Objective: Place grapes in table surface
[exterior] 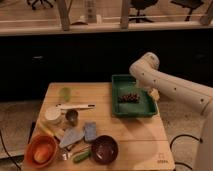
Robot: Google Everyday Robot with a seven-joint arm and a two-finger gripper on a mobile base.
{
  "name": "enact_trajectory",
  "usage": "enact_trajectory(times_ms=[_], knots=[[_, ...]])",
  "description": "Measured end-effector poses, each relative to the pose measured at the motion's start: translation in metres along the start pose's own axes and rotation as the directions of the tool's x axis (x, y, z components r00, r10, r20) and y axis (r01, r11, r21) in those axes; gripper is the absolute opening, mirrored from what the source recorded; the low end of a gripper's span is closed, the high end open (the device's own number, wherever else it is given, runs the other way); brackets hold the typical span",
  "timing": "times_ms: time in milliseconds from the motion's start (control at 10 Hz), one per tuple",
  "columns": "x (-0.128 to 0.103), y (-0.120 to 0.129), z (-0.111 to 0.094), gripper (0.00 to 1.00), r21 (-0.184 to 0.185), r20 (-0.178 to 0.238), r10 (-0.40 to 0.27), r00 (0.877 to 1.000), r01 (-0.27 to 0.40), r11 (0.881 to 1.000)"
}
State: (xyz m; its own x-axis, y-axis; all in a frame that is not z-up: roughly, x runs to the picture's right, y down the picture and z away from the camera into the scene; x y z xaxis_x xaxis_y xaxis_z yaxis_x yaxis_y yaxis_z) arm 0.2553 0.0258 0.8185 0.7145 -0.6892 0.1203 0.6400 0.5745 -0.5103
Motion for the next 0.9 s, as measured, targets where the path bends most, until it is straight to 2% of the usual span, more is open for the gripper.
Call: enact_trajectory(times_ms=[900], knots=[[0.012,-0.023,0.016,0.8,0.062,0.002,-0.057,0.998,0.057,0.996]])
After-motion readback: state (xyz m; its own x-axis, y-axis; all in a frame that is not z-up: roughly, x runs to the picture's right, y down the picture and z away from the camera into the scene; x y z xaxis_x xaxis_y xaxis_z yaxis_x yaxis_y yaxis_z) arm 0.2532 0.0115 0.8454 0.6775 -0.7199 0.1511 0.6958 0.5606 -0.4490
